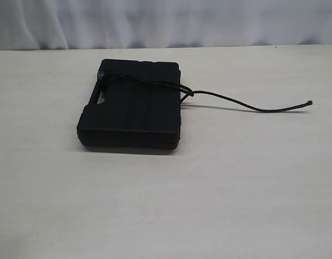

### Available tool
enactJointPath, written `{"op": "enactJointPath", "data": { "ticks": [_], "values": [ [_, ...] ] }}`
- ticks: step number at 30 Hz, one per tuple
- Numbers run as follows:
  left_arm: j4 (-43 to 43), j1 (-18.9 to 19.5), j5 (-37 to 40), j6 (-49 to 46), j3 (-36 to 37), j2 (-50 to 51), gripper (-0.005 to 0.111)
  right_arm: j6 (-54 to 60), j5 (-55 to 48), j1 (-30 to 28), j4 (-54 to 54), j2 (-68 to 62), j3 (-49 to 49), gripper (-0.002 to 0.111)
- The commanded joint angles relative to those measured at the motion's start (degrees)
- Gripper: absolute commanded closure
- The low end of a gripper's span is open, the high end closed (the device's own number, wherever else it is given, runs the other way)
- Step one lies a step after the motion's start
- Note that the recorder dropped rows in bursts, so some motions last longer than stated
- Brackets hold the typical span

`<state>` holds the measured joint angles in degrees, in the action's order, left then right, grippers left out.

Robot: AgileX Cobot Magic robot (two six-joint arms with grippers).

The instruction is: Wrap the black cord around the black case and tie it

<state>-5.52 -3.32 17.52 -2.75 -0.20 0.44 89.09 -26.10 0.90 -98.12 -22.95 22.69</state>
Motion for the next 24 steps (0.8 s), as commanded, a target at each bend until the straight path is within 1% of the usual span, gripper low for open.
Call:
{"op": "enactJointPath", "data": {
  "ticks": [1, 5, 10, 14, 21, 24],
  "values": [
    [0.0, 0.2, -0.1, -0.1, 0.2, -0.4, 0.107, 0.1, 7.9, 3.2, 0.1, 1.6, -0.2, 0.104],
    [0.0, 0.2, -0.1, -0.1, 0.2, -0.4, 0.107, 0.1, 11.7, 4.6, 0.1, 1.7, -0.2, 0.104],
    [0.1, 0.2, -0.1, -0.1, 0.2, -0.4, 0.107, -0.1, 12.9, 6.0, 0.1, 2.6, -0.8, 0.104],
    [0.2, 0.2, -0.1, -0.1, 0.2, -0.4, 0.107, 0.2, 14.6, 6.0, 0.1, 7.8, -4.0, 0.104],
    [0.2, 0.2, -0.1, -0.1, 0.2, -0.4, 0.107, 0.2, 19.6, 6.0, 0.1, 21.0, -9.8, 0.104],
    [0.2, 0.2, -0.1, -0.1, 0.2, -0.4, 0.107, 0.2, 20.5, 6.0, 0.1, 22.9, -10.4, 0.104]
  ]
}}
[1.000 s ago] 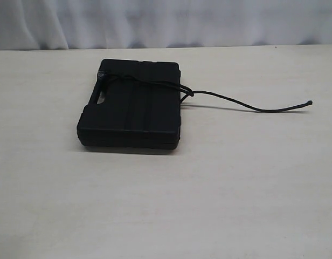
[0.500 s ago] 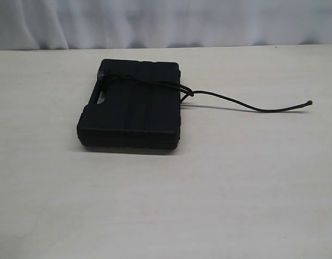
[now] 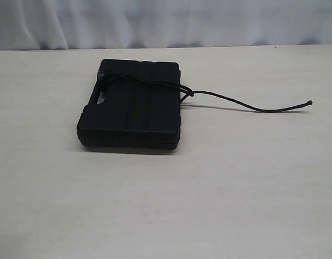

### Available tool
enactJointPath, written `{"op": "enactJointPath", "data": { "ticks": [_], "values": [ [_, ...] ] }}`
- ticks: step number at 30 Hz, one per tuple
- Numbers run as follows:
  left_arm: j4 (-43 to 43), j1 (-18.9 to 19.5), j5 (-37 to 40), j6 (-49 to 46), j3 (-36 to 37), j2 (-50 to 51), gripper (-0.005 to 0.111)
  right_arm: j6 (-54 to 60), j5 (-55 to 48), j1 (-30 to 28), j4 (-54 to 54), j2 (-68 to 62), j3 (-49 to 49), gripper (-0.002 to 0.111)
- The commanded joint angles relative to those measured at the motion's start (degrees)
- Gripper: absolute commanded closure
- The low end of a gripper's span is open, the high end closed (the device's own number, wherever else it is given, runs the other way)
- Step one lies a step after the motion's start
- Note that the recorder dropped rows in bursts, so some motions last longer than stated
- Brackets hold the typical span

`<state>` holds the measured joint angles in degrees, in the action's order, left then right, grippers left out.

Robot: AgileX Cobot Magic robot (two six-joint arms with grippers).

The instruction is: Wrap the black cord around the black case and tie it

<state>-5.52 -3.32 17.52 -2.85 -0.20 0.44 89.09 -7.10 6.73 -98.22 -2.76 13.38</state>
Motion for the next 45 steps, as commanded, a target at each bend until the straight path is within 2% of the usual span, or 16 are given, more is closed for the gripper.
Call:
{"op": "enactJointPath", "data": {
  "ticks": [1, 6, 9, 12, 15, 17, 23, 24, 28, 32, 36, 45],
  "values": [
    [0.2, 0.2, -0.1, 0.0, 0.2, -0.4, 0.107, 0.2, 1.5, 0.1, 0.2, 2.8, -1.1, 0.104],
    [0.2, 0.2, 0.0, 0.0, 0.2, -0.4, 0.107, -0.6, 1.0, 0.1, 3.0, 2.8, -1.8, 0.104],
    [0.2, 0.2, 0.0, 0.0, 0.2, -0.4, 0.107, -17.4, 0.7, 0.1, 26.2, 2.8, -4.0, 0.104],
    [0.2, 0.2, 0.0, 0.0, 0.2, -0.4, 0.107, -43.0, 2.4, 0.1, 52.5, 2.8, -6.3, 0.104],
    [0.0, 0.2, 0.0, 0.0, 0.2, -0.4, 0.107, -65.9, 8.2, 0.1, 73.2, 2.8, -9.9, 0.104],
    [0.0, 0.2, 0.0, 0.0, 0.2, -0.4, 0.107, -76.1, 9.9, 0.1, 83.6, 2.8, -11.8, 0.104],
    [0.1, 0.2, 0.0, 0.0, 0.2, -0.4, 0.107, -78.5, 11.2, 0.1, 85.7, 2.8, -13.4, 0.104],
    [0.1, 0.2, 0.0, 0.0, 0.2, -0.4, 0.107, -78.5, 9.5, 0.1, 88.1, 2.8, -13.4, 0.104],
    [0.1, 0.2, 0.0, 0.0, 0.2, -0.4, 0.107, -92.0, 9.0, 0.1, 106.1, 2.8, -13.4, 0.104],
    [0.1, 0.2, 0.0, 0.0, 0.2, -0.4, 0.107, -92.3, 7.1, 0.1, 106.2, 2.8, -13.4, 0.104],
    [0.1, 0.2, 0.0, 0.0, 0.2, -0.4, 0.107, -86.3, 1.1, 0.1, 100.1, 2.8, -13.4, 0.104],
    [0.2, 0.2, 0.0, 0.0, 0.2, -0.4, 0.107, -86.3, -7.4, 0.1, 100.4, 2.8, -13.4, 0.104]
  ]
}}
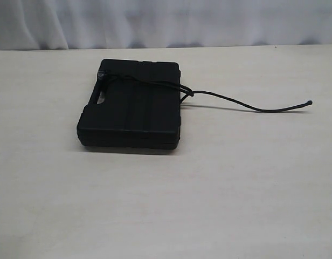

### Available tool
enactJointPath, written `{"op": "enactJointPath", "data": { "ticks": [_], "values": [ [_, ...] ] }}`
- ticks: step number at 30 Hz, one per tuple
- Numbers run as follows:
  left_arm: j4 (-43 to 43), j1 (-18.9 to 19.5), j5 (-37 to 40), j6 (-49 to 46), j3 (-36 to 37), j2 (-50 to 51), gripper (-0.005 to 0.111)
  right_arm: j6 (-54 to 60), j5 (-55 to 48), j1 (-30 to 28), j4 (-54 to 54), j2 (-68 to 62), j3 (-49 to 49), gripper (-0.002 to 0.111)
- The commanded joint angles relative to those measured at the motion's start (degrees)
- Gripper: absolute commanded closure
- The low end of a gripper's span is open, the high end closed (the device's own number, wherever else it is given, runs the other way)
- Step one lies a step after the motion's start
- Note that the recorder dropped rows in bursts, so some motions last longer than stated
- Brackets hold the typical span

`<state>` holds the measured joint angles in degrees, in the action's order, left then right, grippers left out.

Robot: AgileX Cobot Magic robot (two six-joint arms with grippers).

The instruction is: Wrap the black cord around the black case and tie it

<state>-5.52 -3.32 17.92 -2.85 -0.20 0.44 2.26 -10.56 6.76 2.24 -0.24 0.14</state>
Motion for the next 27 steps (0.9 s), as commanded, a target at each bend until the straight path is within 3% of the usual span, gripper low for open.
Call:
{"op": "enactJointPath", "data": {
  "ticks": [1, 27],
  "values": [
    [0.2, 0.2, -0.4, 0.0, 0.2, -0.4, 0.107, 0.5, -5.4, 0.1, -0.1, 0.2, -0.1, 0.104],
    [0.2, 0.2, -0.4, 0.0, 0.2, -0.4, 0.107, -2.3, -9.0, 0.0, -0.5, 0.2, -0.1, 0.104]
  ]
}}
